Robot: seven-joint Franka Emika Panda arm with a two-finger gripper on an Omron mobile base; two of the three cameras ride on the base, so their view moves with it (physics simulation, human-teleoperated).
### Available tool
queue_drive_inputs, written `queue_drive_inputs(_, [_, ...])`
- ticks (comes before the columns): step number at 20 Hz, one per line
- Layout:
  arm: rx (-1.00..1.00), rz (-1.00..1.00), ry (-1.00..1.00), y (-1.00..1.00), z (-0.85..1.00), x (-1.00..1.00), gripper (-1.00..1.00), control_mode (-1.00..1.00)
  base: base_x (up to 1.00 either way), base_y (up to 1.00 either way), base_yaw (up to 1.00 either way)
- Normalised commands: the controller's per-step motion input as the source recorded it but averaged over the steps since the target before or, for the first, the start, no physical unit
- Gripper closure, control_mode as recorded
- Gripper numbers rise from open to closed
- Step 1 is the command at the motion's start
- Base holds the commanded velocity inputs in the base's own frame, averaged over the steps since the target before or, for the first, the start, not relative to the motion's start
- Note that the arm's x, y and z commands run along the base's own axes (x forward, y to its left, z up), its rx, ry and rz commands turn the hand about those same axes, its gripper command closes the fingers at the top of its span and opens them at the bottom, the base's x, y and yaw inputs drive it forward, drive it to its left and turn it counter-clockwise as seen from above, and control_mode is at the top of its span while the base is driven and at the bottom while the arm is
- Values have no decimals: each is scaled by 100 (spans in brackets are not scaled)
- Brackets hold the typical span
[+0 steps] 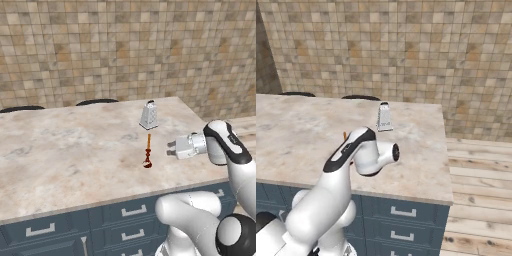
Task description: Pick the candle and candle from the dining table and place them in the open cabinet. Close the cabinet after placing the objects.
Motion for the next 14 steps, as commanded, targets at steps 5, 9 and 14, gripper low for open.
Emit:
queue_drive_inputs(5, [0, 11, -8, 0, 4, -26, -100, -100, 0, 0, 0])
queue_drive_inputs(9, [0, 6, -2, 1, 0, -2, -100, -100, 0, 0, 0])
queue_drive_inputs(14, [0, 0, 0, 33, 1, 0, -100, -100, 0, 0, 0])
